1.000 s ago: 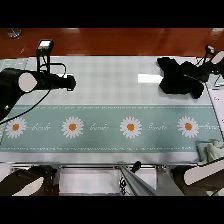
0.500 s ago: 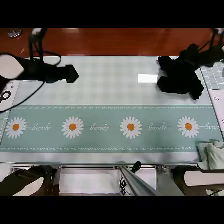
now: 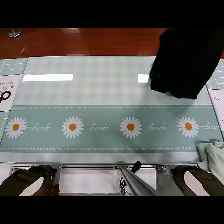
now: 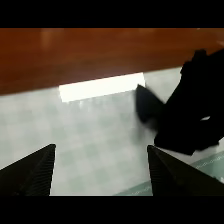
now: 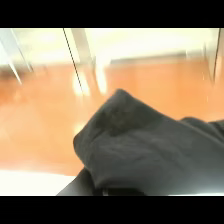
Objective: Fold the shirts.
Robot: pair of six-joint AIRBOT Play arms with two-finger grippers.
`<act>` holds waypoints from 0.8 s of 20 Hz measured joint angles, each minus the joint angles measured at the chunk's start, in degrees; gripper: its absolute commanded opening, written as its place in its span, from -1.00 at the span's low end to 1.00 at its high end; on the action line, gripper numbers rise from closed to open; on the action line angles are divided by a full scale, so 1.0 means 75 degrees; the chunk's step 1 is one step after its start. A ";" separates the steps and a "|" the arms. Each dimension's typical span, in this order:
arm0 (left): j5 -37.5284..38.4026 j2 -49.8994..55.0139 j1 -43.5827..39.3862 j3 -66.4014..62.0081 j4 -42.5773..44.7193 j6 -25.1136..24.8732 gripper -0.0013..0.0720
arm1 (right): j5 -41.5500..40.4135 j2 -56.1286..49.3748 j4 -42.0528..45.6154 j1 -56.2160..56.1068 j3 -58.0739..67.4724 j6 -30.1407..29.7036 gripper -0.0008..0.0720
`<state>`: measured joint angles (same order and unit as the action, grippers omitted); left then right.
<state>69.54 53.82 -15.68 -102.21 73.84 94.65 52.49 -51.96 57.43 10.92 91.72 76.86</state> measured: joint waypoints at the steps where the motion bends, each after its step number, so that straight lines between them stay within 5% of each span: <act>1: 0.0114 -0.0172 0.0000 -0.0134 0.0009 -0.0032 0.90 | 0.0163 0.0227 -0.0061 -0.0003 0.0000 -0.0015 -0.91; 8: 0.1769 -0.0711 0.0000 -0.0382 0.0906 -0.0111 0.90 | 0.2264 -0.0064 -0.0396 -0.0603 0.0000 0.0169 -0.91; 16: 0.2401 -0.0702 0.0000 0.0239 0.1862 -0.0117 0.90 | 0.1862 -0.2699 0.1023 -0.6111 -0.0009 0.0985 -0.89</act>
<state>87.55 48.56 -15.68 -100.42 87.81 93.78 66.46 -72.20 65.10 -34.92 91.66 84.25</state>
